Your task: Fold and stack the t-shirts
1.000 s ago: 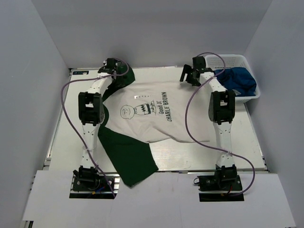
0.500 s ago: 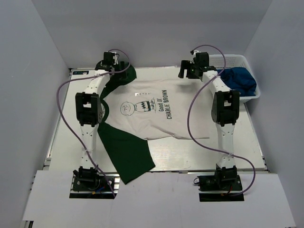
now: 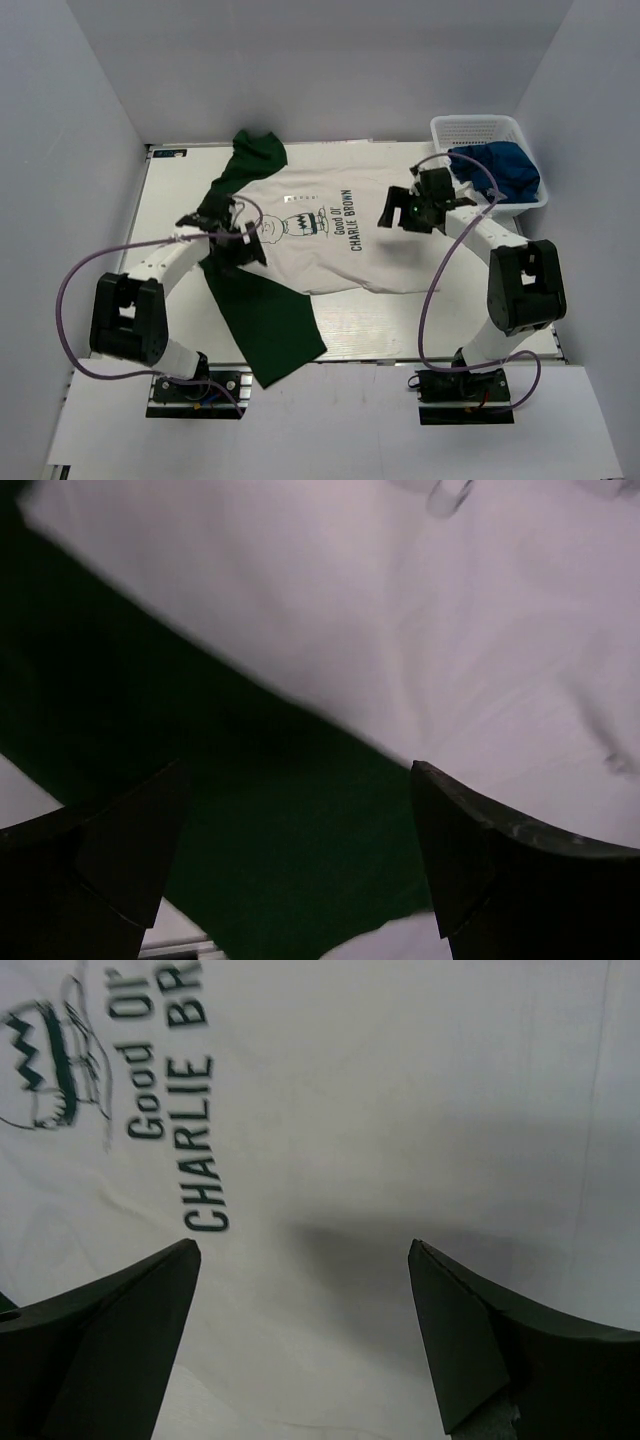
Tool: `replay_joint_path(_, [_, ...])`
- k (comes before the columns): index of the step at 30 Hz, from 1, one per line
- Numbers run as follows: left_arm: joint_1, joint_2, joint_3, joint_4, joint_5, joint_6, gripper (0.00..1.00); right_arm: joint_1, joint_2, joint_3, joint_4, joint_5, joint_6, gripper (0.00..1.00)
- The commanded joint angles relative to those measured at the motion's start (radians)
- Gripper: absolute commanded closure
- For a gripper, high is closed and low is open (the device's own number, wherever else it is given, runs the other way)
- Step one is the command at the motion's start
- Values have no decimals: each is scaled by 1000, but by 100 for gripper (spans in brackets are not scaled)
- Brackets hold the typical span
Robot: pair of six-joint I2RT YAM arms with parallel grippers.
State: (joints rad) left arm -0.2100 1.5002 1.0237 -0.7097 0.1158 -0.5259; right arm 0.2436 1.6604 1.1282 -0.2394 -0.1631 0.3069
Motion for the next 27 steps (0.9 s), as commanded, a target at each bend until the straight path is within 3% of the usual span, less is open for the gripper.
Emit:
replay_joint_path(1, [-22,-133,-172,-60,56,-97,0,0,-31,-106,35,-24,69,10])
replay_joint_path(5, [-41,-271,-331,1,99,-167,0,-1,-2,-162,58,-27,113,10])
replay_joint_path(12, [-71,-150,-409,61,76,-296,0,-6,61,-169,71,-15,144,10])
replay_joint_path(21, [-80,12,-375,-177,-119,-350,0,-12,99,-156,40,60,146,10])
replay_joint_path(27, [-80,32,-375,-231,-100,-372,0,-15,105,-107,-26,158,158,10])
